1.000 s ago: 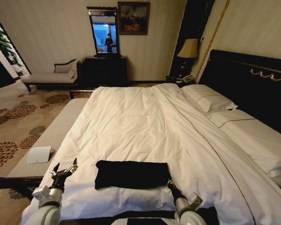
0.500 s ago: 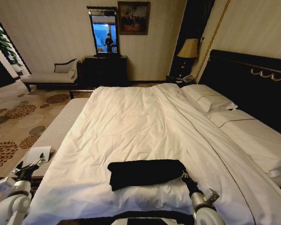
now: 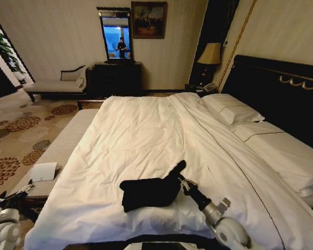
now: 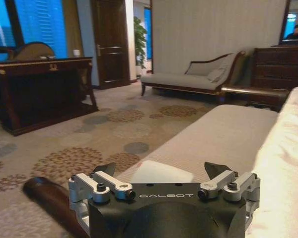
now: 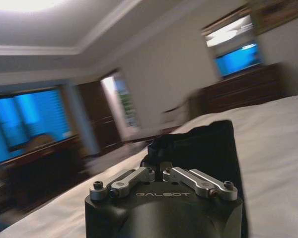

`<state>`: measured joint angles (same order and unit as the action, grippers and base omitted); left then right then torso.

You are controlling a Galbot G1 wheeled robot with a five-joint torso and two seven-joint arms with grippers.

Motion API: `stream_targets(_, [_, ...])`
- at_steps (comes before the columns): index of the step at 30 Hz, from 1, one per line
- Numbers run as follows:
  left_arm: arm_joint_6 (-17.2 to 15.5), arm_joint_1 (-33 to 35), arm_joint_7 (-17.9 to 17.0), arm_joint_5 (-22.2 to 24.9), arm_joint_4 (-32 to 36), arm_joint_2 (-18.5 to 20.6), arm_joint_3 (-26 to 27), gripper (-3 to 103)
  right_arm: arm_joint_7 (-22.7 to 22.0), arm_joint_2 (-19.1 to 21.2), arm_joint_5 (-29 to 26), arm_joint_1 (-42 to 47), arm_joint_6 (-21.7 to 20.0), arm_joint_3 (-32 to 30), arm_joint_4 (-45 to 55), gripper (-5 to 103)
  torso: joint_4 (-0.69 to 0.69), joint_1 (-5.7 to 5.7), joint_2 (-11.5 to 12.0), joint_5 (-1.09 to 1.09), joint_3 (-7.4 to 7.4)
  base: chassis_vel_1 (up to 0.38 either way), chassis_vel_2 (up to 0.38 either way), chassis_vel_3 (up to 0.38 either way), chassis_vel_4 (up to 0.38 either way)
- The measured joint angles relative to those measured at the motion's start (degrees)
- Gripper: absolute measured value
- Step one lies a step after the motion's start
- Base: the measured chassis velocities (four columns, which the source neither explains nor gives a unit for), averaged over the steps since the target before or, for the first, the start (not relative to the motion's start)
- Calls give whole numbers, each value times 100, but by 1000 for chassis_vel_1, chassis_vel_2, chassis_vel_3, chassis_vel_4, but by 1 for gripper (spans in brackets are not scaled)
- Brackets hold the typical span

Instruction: Fold the clothes on the bed.

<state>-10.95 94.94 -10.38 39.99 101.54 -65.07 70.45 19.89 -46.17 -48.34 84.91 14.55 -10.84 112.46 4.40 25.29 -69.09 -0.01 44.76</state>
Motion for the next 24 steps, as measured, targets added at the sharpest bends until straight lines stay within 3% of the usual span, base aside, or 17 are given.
stream_targets(2, [-15, 73, -11, 0, 118, -45, 105, 100, 370, -16, 20, -503, 0, 504, -323, 2, -1, 0, 0, 1, 0, 0, 0, 0, 0])
stream_targets(7, [-108, 151, -54, 43, 460, -140, 247, 100, 736, -239, 34, -1341, 0, 1400, -818, 2, 2, 0, 0, 1, 0, 0, 0, 0, 0])
stream_targets(13, [-215, 224, -128, 39, 840, -343, 269, 100, 765, -515, 96, -2186, -5, 2386, -1288, 2, 1, -1, 0, 0, 0, 0, 0, 0, 0])
stream_targets(24, [-318, 308, -226, 48, 1168, -490, 308, 100, 442, -1076, -42, -2824, -30, 3271, -1903, 2, 1, -1, 0, 0, -1, 0, 0, 0, 0])
